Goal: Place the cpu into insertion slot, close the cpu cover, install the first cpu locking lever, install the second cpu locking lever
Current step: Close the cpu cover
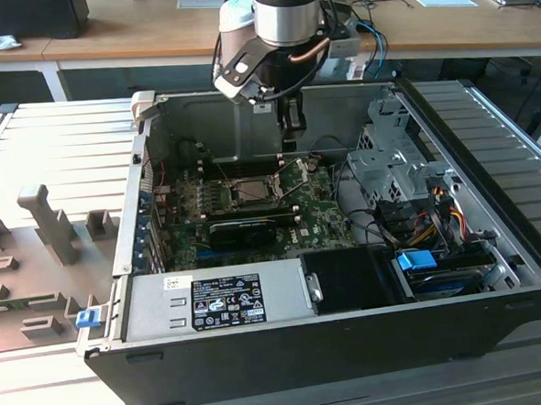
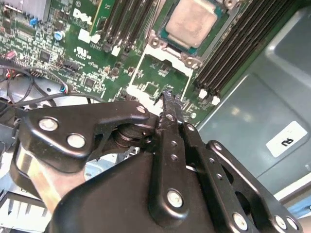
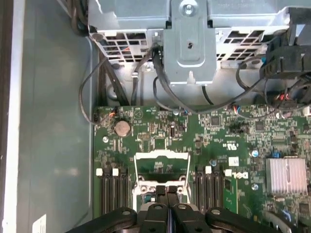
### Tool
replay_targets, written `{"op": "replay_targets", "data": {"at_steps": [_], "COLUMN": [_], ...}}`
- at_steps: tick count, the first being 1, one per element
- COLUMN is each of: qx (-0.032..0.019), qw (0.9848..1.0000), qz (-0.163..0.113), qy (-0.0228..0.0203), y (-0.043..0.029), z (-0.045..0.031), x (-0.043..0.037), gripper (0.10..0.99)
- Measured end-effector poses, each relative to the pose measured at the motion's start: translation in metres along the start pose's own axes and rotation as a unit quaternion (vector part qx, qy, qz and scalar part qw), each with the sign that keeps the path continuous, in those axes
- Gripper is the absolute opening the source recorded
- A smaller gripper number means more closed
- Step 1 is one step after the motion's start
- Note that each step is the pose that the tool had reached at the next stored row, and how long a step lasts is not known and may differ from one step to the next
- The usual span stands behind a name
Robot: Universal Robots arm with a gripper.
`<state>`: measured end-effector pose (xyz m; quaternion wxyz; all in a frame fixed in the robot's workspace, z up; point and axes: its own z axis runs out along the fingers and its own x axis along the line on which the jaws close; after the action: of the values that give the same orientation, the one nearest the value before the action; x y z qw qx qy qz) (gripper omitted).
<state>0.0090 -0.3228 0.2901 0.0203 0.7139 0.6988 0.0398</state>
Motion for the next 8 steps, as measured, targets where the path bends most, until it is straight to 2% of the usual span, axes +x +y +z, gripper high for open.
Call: {"op": "replay_targets", "data": {"at_steps": [4, 6, 7, 8], "qx": [-0.0001, -0.0001, -0.0002, 0.0004], "qw": [1.0, 1.0, 1.0, 1.0], "qz": [0.0, 0.0, 0.0, 0.0], "qy": [0.0001, 0.0, 0.0, 0.0], "y": [0.0018, 0.0018, 0.0045, 0.0134], "z": [0.0027, 0.0089, 0.0118, 0.0163], "x": [-0.0034, -0.0063, -0.0067, -0.0067], "gripper": [0.106, 0.106, 0.106, 0.106]}}
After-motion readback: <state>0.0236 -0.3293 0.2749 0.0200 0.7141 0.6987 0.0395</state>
